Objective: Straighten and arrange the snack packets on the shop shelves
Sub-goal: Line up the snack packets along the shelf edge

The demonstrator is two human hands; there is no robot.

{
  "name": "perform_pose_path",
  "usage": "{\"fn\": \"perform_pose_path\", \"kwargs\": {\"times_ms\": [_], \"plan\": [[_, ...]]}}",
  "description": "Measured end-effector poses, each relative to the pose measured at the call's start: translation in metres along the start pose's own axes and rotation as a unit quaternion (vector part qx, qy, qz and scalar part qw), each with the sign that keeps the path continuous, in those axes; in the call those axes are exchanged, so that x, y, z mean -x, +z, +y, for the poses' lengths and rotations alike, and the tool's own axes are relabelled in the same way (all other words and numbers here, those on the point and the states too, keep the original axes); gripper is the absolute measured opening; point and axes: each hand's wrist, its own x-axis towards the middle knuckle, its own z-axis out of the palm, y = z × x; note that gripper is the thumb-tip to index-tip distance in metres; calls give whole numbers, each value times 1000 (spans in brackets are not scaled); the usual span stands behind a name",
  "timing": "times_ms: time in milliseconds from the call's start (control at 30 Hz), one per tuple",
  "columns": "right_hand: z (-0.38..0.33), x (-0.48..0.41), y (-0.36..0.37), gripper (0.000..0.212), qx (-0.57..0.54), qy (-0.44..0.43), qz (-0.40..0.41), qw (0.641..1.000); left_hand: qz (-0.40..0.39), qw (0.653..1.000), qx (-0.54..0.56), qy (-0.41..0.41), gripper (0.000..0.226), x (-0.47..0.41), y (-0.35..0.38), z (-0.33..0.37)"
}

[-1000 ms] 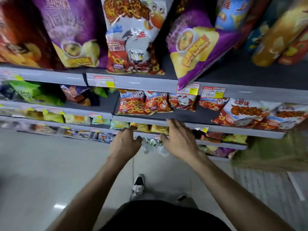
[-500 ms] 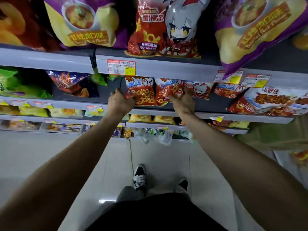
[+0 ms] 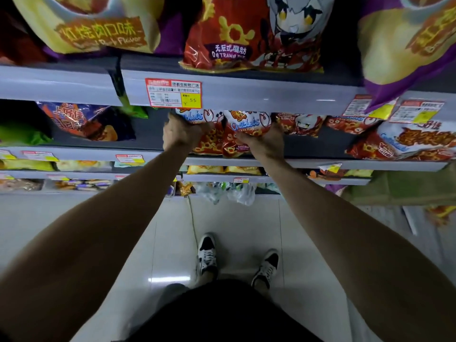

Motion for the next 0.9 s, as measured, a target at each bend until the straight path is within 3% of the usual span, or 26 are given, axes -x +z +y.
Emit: {"fn": "perform_pose_path", "kwargs": {"times_ms": [67,200,367,500,633,767,900], "plan": [[-24,25,-3,83,-23,-3,0,1000,2,1000,2,-1,103,-4,-4,-3],[-32,47,-4,85,-42,-56,19,997,20,1000,9,0,70,4,-17,-7],[-16,81,-22,89,-133,-91,79,984,60,994,43,78,74,33,-23,-20],[7,93,-56,77,-171,-89,157,969,36,987,82,136,66,56,-6,-16],[28,84,-95,80,-202,-88,207,953,23,982,98,162,65,69,26,0],[38,67,-135,80,-188,-101,273,938,14,977,107,185,77,78,67,23],[54,40,-162,81,-170,-98,290,937,18,975,107,196,76,83,103,40]]}}
